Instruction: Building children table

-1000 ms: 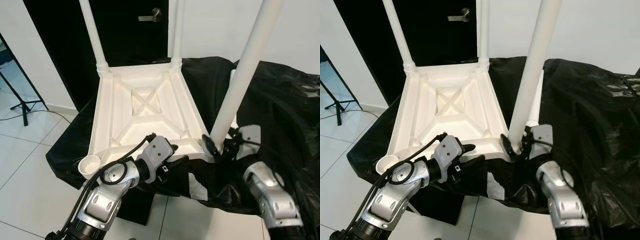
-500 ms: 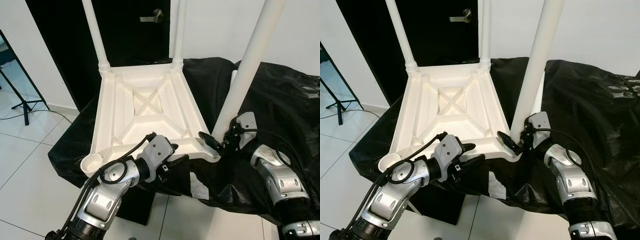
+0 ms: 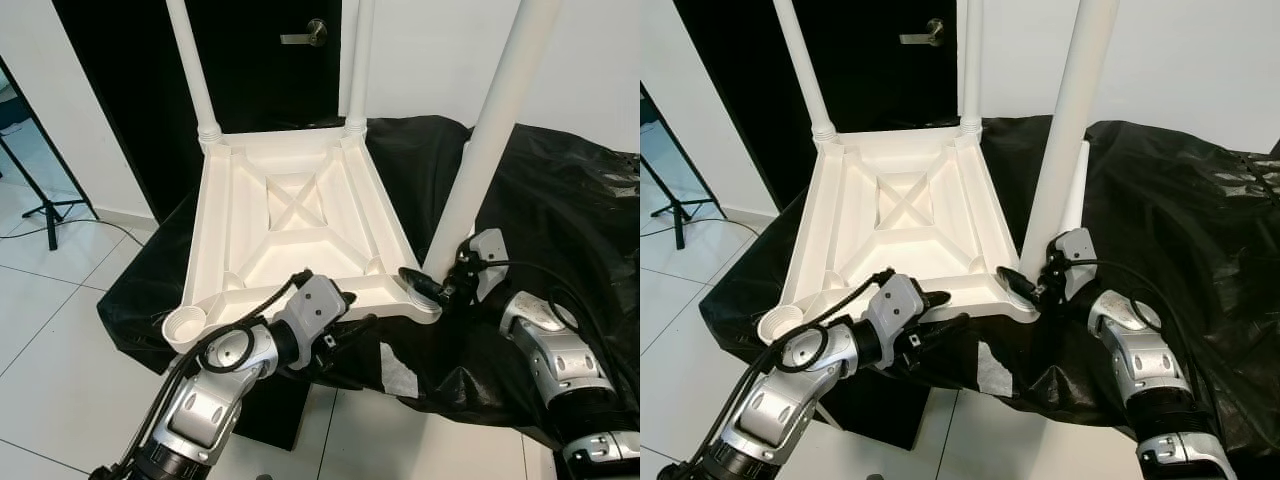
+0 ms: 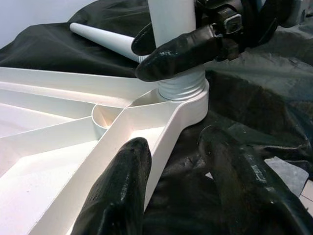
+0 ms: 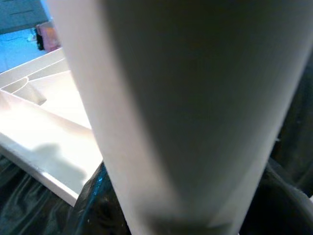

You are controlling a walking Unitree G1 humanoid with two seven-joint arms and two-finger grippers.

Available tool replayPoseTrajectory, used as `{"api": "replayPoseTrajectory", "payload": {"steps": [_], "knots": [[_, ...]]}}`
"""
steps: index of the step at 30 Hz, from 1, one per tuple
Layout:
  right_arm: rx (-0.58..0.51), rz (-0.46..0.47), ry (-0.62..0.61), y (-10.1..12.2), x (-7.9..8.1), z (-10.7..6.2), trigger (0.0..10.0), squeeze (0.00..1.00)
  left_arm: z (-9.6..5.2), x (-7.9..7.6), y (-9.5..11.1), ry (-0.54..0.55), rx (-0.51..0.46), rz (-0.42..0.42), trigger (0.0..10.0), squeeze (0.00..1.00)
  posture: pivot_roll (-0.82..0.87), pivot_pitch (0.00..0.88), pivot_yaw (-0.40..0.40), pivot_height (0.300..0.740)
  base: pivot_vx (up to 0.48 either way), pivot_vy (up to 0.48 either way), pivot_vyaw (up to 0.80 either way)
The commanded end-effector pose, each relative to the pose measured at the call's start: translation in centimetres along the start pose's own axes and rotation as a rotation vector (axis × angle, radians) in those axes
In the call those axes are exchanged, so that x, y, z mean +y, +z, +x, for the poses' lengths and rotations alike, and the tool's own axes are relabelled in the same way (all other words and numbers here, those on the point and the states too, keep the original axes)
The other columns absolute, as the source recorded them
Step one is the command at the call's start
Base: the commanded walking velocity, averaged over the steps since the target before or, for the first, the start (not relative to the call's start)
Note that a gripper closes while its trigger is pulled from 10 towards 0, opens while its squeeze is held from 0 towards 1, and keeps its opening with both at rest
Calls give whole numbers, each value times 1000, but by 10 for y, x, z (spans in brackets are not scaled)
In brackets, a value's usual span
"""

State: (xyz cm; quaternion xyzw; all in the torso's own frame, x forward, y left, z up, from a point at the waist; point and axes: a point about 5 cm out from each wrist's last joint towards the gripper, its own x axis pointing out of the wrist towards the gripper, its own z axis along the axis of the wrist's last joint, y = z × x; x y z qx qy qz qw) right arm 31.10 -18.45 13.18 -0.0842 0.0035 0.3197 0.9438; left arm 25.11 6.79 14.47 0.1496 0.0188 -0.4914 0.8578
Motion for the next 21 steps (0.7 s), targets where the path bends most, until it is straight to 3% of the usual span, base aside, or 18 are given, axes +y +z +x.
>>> {"api": "replayPoseTrajectory", "payload": {"steps": [1,2,3,4,11,20,21], "knots": [[42,10,-51,-9,0,-3,941,0,0,-2,2,-1,4,25,10000,0,26,0,-19,740,0,0,0],[42,10,-51,-9,0,-3,941,0,0,-2,2,-1,4,25,10000,0,26,0,-19,740,0,0,0],[39,19,-99,-9,1,-3,9647,0,0,-2,2,0,5,26,10000,0,25,0,-18,740,0,0,0],[40,16,-171,-11,4,-3,10000,0,0,-1,2,1,5,24,10000,0,21,0,-15,740,0,0,0],[54,76,-317,-17,19,-2,10000,0,0,-1,2,2,5,27,10000,0,14,0,-7,740,0,0,0],[56,120,-448,-19,31,2,10000,0,-1,0,2,1,3,35,10000,0,6,0,0,740,0,0,0],[45,153,-548,-17,41,6,10000,0,0,0,1,6,6,26,10000,0,7,0,4,740,0,0,0]]}}
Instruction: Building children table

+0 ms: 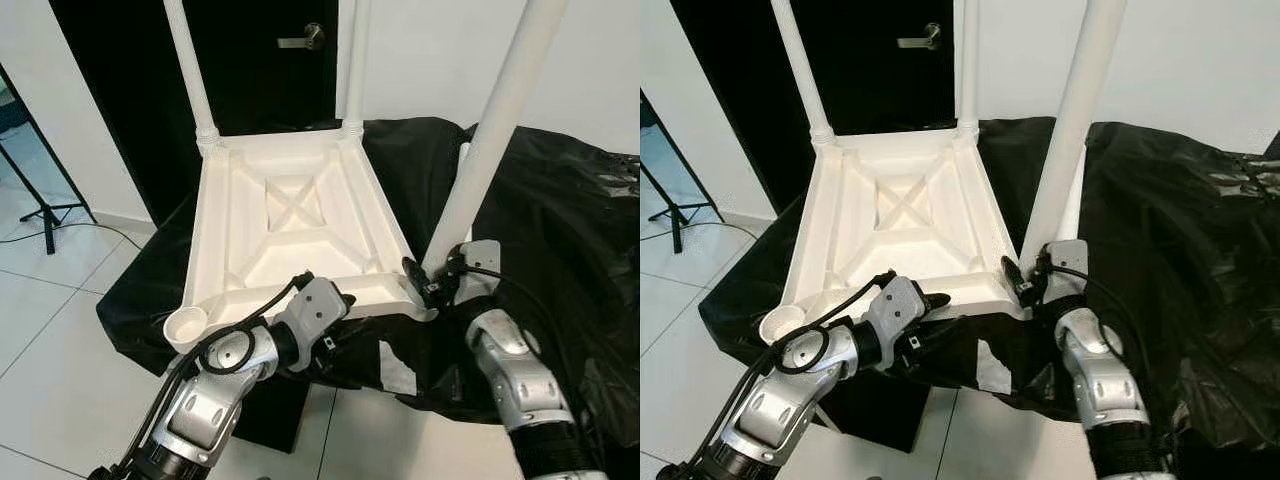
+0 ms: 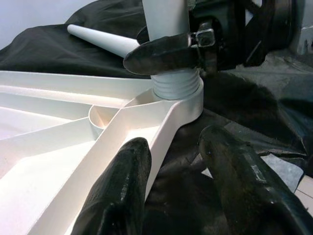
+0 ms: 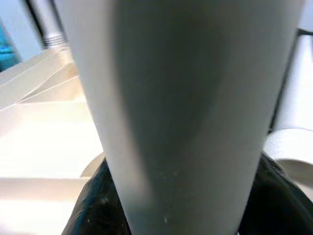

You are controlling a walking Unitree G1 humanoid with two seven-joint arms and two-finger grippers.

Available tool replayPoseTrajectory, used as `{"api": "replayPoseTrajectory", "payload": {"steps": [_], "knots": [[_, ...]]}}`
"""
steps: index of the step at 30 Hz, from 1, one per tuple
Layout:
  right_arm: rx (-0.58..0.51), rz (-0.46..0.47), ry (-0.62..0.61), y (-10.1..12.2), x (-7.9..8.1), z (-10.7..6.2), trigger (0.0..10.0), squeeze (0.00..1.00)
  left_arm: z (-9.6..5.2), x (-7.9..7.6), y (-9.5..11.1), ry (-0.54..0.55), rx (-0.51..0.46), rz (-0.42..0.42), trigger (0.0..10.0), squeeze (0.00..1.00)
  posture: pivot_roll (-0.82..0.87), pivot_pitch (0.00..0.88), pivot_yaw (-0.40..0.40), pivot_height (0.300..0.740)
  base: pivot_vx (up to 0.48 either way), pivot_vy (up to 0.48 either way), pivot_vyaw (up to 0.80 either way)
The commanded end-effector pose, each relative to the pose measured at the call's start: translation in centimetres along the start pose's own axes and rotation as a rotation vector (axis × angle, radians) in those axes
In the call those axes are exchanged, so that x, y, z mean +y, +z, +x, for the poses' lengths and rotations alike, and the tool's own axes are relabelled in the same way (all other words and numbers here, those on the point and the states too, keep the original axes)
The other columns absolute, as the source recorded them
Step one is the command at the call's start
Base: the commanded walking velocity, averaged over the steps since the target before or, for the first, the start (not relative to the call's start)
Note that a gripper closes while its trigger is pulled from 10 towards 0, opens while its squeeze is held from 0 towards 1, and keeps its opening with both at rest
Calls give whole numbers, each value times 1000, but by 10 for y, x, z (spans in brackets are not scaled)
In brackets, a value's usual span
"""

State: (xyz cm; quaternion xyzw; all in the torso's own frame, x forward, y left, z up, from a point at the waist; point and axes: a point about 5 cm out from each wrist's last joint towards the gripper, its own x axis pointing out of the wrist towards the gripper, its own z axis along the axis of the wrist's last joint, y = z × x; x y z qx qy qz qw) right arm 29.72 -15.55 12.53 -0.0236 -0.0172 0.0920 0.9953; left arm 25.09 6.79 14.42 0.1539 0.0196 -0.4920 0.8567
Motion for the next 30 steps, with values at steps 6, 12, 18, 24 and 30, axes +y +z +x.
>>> {"api": "replayPoseTrajectory", "payload": {"steps": [6,12,18,24,30], "knots": [[76,57,-177,-13,20,-7,10000,0,-1,3,1,27,5,34,10000,0,9,0,5,740,0,0,0],[68,59,-191,-11,24,-8,10000,0,-2,5,3,39,-16,42,10000,0,9,0,8,740,0,0,0],[50,57,-191,-8,23,-11,10000,1000,-3,6,6,36,-37,37,10000,0,8,0,6,740,0,0,0],[25,54,-152,-4,25,-19,10000,1000,-5,10,5,26,-43,-14,10000,0,11,0,1,740,0,0,0],[14,58,-112,-2,26,-27,10000,1000,-8,19,4,52,-34,-13,10000,318,10,0,1,740,0,0,0]]}}
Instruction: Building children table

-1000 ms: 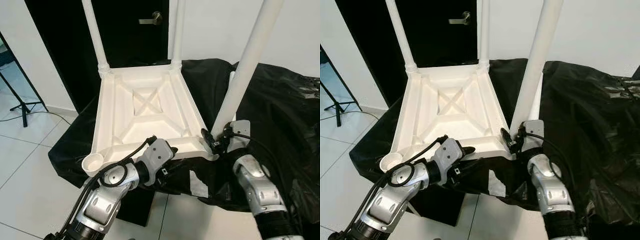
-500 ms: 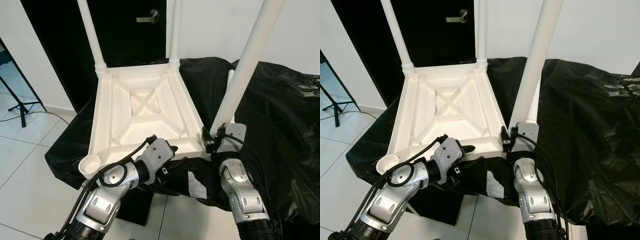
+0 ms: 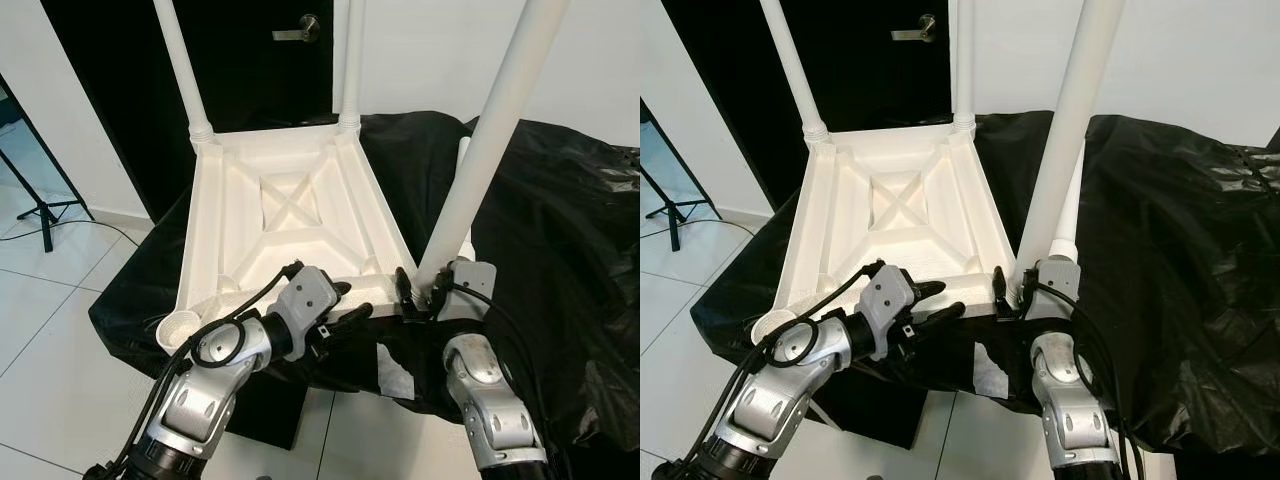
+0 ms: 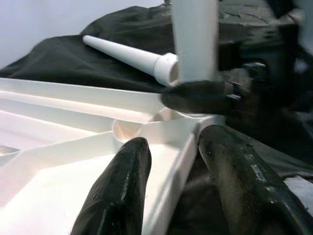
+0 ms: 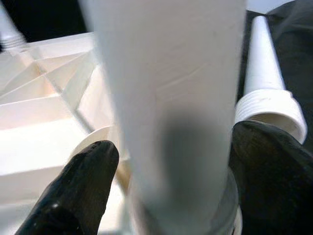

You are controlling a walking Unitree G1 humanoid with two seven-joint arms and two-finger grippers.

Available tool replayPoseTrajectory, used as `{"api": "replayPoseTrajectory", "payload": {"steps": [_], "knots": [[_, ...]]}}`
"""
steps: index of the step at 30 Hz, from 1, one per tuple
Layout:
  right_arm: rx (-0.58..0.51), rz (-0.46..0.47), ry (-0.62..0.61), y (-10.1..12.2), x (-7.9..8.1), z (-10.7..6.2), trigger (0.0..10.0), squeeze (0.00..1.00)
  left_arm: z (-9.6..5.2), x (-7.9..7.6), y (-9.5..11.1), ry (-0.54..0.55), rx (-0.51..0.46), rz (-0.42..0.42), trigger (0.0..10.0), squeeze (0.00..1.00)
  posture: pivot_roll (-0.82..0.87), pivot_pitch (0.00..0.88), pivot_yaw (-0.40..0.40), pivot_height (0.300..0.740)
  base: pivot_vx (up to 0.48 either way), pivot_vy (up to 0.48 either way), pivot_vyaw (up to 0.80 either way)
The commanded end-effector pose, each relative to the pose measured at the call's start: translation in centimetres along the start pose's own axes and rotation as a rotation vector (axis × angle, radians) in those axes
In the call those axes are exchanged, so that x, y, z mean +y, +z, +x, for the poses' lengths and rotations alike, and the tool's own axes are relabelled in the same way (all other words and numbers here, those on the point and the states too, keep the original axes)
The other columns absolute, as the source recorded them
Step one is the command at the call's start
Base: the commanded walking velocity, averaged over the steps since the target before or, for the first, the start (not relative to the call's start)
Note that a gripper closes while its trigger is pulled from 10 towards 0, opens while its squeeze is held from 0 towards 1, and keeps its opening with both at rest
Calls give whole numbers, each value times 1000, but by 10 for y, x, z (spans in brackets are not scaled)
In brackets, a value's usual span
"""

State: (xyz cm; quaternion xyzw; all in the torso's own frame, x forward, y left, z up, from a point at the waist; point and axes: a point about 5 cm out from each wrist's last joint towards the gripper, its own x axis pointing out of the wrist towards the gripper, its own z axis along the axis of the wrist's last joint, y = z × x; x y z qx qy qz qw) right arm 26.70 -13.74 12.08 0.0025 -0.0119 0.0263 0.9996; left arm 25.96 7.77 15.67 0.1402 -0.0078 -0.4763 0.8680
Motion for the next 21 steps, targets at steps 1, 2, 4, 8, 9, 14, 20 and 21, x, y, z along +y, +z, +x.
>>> {"api": "replayPoseTrajectory", "payload": {"steps": [1,2,4,8,9,14,20,21], "knots": [[6,8,35,0,3,-4,10000,1000,-3,8,-5,16,29,-19,10000,318,10,0,1,740,0,0,0],[7,5,45,0,2,-6,10000,1000,-4,11,-6,21,34,-27,10000,898,7,0,4,740,0,0,0],[13,-3,57,-1,1,-10,10000,0,-5,15,-6,28,40,-22,10000,1000,6,0,6,740,0,0,0],[25,-18,93,-3,0,-17,10000,0,-5,22,-8,53,65,11,10000,1000,2,0,9,740,0,0,0],[29,-24,110,-4,-1,-20,10000,0,-5,25,-10,66,80,32,10000,812,-5,0,13,740,0,0,0],[38,-32,148,-5,-4,-29,10000,0,0,33,-17,104,136,70,10000,0,-16,0,22,740,0,0,0],[38,-36,182,-5,-5,-35,10000,0,10,40,-27,152,214,58,10000,0,-35,0,32,740,0,0,0],[38,-36,182,-5,-5,-35,10000,0,10,40,-27,152,214,58,10000,0,-35,0,32,740,0,0,0]]}}
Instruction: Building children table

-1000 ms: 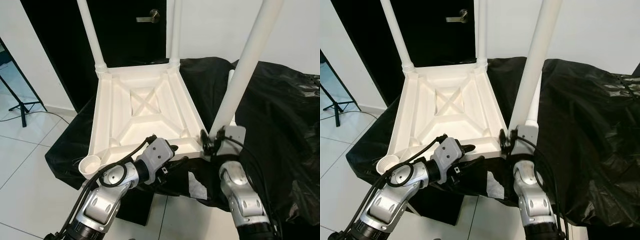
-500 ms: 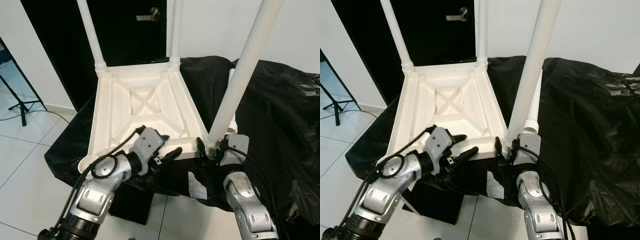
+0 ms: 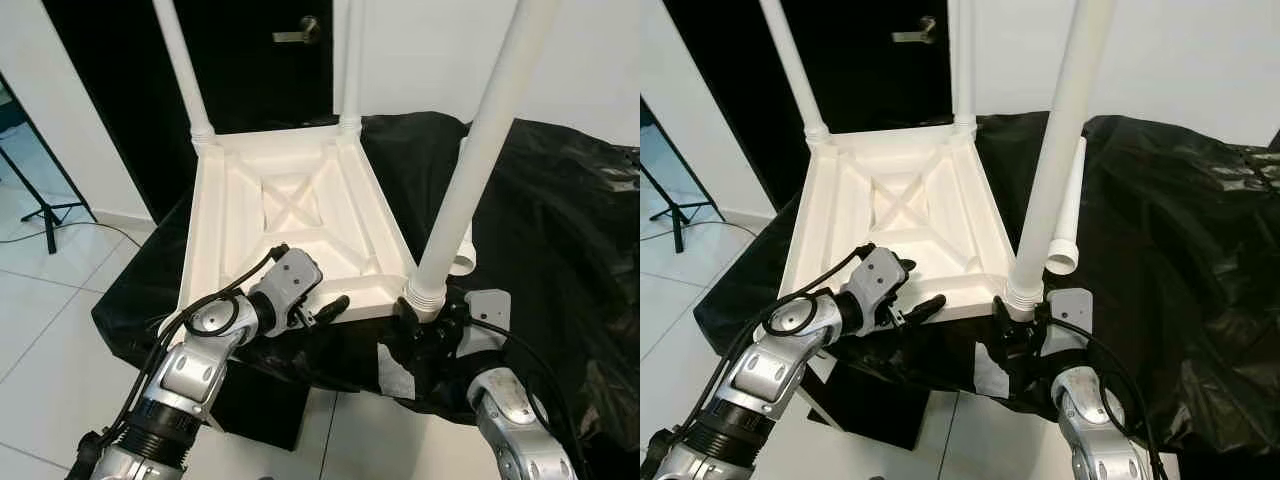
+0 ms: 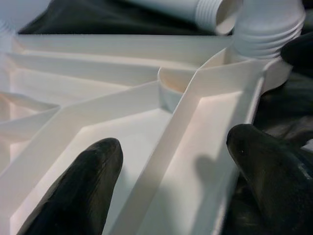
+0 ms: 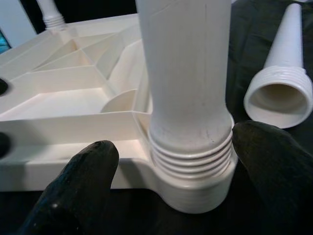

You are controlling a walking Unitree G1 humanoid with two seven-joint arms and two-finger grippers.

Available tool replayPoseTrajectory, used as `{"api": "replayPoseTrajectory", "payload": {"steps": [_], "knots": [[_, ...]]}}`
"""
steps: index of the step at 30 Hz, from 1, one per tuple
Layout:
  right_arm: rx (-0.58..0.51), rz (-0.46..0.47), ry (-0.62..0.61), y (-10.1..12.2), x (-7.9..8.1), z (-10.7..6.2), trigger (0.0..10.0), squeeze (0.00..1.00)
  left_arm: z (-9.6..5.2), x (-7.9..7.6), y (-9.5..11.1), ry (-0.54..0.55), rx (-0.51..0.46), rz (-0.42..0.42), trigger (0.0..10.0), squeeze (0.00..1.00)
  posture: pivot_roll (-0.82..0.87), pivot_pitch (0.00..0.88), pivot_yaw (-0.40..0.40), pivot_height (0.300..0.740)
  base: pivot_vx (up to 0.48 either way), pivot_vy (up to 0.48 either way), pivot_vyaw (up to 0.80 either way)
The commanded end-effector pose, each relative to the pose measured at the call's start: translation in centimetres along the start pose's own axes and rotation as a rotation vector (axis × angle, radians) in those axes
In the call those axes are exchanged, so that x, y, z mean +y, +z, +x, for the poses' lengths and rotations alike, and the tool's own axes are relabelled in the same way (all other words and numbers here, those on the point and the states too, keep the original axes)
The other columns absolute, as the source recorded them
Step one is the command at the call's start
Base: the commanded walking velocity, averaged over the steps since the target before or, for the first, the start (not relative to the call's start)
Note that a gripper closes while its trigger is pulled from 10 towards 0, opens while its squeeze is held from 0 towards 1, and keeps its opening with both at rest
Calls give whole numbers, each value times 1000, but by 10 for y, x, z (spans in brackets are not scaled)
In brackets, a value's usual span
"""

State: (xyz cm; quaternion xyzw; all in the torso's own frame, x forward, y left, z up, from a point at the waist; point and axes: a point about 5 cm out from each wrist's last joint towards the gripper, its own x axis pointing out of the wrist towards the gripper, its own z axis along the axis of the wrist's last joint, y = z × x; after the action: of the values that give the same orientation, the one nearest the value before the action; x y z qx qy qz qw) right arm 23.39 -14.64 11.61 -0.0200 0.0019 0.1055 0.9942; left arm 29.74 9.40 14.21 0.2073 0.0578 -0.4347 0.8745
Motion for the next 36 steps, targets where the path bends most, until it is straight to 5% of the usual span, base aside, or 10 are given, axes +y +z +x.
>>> {"api": "replayPoseTrajectory", "payload": {"steps": [1,5,19,20,22,23,25,26,36], "knots": [[8,7,23,-1,3,-1,10000,0,2,4,-4,92,26,-3,10000,0,-35,0,32,740,0,0,0],[3,11,34,1,7,-2,10000,0,15,22,-18,213,181,-55,10000,0,-49,0,45,740,0,0,0],[-13,15,88,3,17,-2,10000,0,14,54,-36,331,354,-121,10000,0,-45,0,57,740,0,0,0],[-14,14,86,4,17,-2,10000,0,13,57,-38,339,372,-122,9216,0,-44,0,59,740,0,0,0],[-14,14,84,4,16,-2,10000,0,12,58,-39,345,383,-124,9216,0,-44,0,59,740,0,0,0],[-15,15,80,4,15,-2,10000,0,11,60,-40,345,388,-114,4706,0,-44,0,62,740,0,0,0],[-14,14,77,4,15,-2,10000,0,10,61,-41,349,393,-123,4039,0,-43,0,61,740,0,0,0],[-13,15,72,4,14,-1,10000,0,9,62,-40,349,389,-129,0,0,-43,0,61,740,0,0,0],[-12,15,64,3,13,1,10000,0,7,64,-37,345,376,-132,0,0,-35,0,58,740,0,0,0]]}}
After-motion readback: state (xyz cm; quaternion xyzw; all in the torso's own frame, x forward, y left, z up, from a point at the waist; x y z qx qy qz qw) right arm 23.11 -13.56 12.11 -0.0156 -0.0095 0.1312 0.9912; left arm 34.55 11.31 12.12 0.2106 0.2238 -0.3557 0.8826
